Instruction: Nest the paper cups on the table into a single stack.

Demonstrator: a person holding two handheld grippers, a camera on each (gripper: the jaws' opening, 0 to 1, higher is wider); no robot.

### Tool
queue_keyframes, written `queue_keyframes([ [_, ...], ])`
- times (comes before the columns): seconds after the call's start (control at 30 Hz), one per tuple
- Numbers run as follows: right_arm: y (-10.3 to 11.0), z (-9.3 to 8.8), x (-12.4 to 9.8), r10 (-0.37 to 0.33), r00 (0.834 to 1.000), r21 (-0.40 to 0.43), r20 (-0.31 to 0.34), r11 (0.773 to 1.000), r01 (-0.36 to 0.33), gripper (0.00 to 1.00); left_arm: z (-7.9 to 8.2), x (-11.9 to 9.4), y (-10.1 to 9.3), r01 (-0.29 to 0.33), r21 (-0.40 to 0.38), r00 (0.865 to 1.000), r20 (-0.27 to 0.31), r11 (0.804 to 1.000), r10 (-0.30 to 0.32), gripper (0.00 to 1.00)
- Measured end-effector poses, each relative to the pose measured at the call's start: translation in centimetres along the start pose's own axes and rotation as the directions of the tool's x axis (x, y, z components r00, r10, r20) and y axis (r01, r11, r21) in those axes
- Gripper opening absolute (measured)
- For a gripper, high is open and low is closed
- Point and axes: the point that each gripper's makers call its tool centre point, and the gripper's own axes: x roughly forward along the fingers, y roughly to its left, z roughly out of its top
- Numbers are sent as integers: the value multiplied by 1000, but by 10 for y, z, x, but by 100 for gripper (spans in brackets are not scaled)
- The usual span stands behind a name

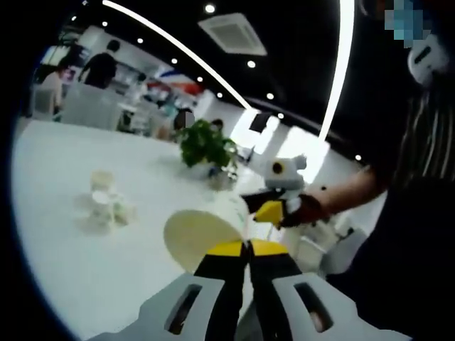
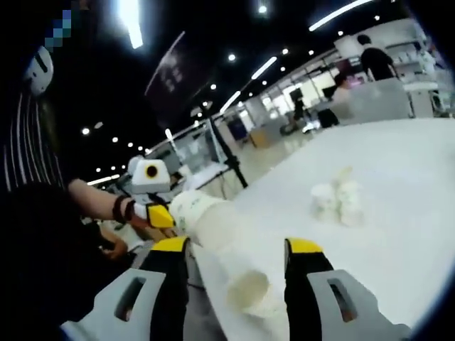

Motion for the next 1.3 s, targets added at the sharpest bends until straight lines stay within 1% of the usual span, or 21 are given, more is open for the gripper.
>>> queue_keyframes([
  [0.07, -4, 2, -3, -15, 1000, -6, 5, 1000, 15, 53, 1, 0, -1, 3, 3, 1000, 0, 1000, -3, 0],
  [0.13, -11, 5, -7, -44, 999, -26, 10, 999, 45, 54, 1, -1, -1, 4, 1, 1000, -3, 1000, -4, 0],
  [0.2, -18, 11, -11, -71, 997, -35, 33, 997, 72, 56, 1, -1, -2, 4, 2, 1000, -7, 1000, -4, 0],
  [0.27, -24, 13, -16, -104, 994, -75, 24, 992, 106, 60, 0, -2, -3, 7, 0, 1000, -11, 1000, -7, 0],
  [0.3, -26, 13, -16, -109, 994, -79, 22, 991, 110, 61, 0, -2, -3, 7, -1, 1000, -13, 1000, -7, 0],
  [0.43, -30, 14, -22, -118, 993, -70, 21, 990, 120, 63, 0, -1, -2, 8, 0, 1000, -22, 1000, -8, 0],
  [0.63, -39, 15, -26, -156, 987, -51, 29, 986, 158, 67, -1, 1, -4, 11, 5, 1000, -24, 1000, -11, 0],
  [0.8, -44, 14, -29, -184, 983, -54, 25, 981, 185, 75, -2, 1, -3, 11, 6, 999, -35, 1000, -11, 0],
  [0.87, -51, 14, -32, -214, 976, -52, 27, 975, 215, 82, -2, 0, -3, 8, 9, 999, -35, 1000, -8, 0],
  [0.93, -57, 13, -33, -234, 972, -32, 27, 971, 235, 86, -2, -1, -1, 4, 8, 999, -35, 1000, -3, 0],
  [0.97, -59, 11, -33, -243, 970, -17, 18, 970, 243, 89, -2, -2, -1, 2, 6, 999, -36, 1000, -2, 0],
  [1.03, -61, 11, -33, -253, 967, -16, 14, 967, 254, 93, -3, -3, 0, 1, 3, 999, -38, 1000, -1, 0],
  [1.17, -66, 12, -34, -265, 964, -29, 13, 964, 265, 95, -4, -5, 0, -6, 3, 999, -40, 1000, 6, 0],
  [1.3, -70, 13, -35, -280, 960, -23, 20, 960, 281, 98, -4, -6, 1, -15, 4, 999, -34, 1000, 15, 0],
])
